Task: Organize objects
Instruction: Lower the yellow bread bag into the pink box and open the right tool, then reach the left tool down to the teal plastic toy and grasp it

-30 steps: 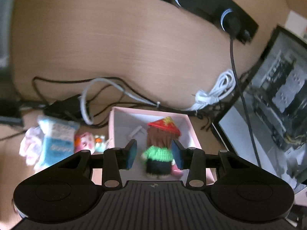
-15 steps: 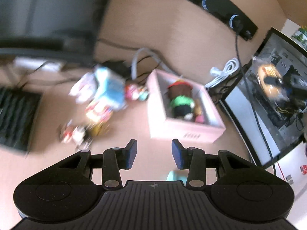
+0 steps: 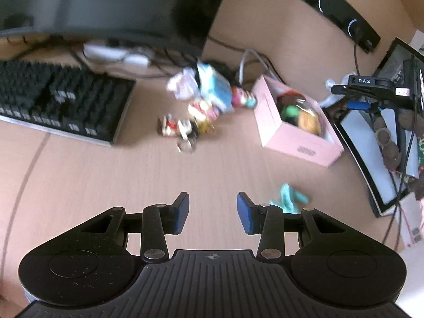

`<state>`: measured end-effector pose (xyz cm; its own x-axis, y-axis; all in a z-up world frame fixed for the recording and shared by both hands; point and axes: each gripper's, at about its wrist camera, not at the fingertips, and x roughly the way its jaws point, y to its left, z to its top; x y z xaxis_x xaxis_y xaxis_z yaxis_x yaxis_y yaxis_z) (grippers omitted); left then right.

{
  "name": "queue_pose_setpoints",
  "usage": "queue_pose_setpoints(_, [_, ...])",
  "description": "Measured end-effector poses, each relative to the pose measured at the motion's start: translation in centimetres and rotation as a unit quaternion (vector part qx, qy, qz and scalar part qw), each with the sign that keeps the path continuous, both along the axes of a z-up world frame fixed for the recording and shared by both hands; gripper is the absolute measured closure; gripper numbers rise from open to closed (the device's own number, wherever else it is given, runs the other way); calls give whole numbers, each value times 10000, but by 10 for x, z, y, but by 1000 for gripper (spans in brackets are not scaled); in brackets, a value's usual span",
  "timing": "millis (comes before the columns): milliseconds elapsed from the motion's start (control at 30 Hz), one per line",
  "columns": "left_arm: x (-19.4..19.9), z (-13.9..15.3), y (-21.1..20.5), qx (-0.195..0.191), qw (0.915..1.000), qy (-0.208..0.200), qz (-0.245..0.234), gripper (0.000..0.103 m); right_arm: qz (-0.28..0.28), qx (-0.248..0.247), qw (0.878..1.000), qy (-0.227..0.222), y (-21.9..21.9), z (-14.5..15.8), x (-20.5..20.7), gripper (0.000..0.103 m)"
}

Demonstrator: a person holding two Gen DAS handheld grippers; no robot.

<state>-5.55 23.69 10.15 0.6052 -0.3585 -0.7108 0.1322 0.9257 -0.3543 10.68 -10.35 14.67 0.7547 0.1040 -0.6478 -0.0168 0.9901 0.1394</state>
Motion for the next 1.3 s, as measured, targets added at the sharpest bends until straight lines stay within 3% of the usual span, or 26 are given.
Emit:
queue_pose_setpoints(100, [8,-1,-5,121,9997,-21,-221,60,10,143,9999,-29,-9,-3,-23,26])
queue_pose_setpoints(200, [25,-8,-6,56,9999,-36,-137,60,43,-202,9996,-177,-9,-9,-51,17])
queue_pose_setpoints(300, [44,-14,-16,-129,9997,89,-196,60,120,-522,9986,11,-9,-23,-74,17])
queue_pose_setpoints(400, [65,-18,-33,-112,9988,-73,-466,60,203,-551,9981,194,-14,-34,-97,14])
queue_pose_setpoints(500, [83,-23,-47,-122,9988,-95,-469,60,184,-771,9967,162,-16,-47,-118,0])
queue_pose_setpoints(633, [88,-25,-55,-183,9960,-345,-799,60,69,-845,9958,353,-19,-59,-125,0])
queue_pose_setpoints(767, [96,-34,-72,-310,9894,-267,-1397,60,-103,-1003,9946,260,-22,-49,-139,0])
queue_pose_setpoints(933, [88,-41,-111,109,9720,-442,-2305,60,-402,-1496,9878,-186,-25,-29,-164,0])
queue_pose_setpoints(1133, [68,-62,-153,965,9470,-582,-3009,56,-743,-1509,9857,-77,-32,-12,-172,0])
queue_pose_setpoints(1200, [66,-66,-156,1094,9447,-666,-3019,56,-678,-1606,9847,56,-26,-12,-171,0])
queue_pose_setpoints(1300, [71,-69,-150,1262,9496,-695,-2785,56,-511,-1874,9807,209,-12,-14,-170,0])
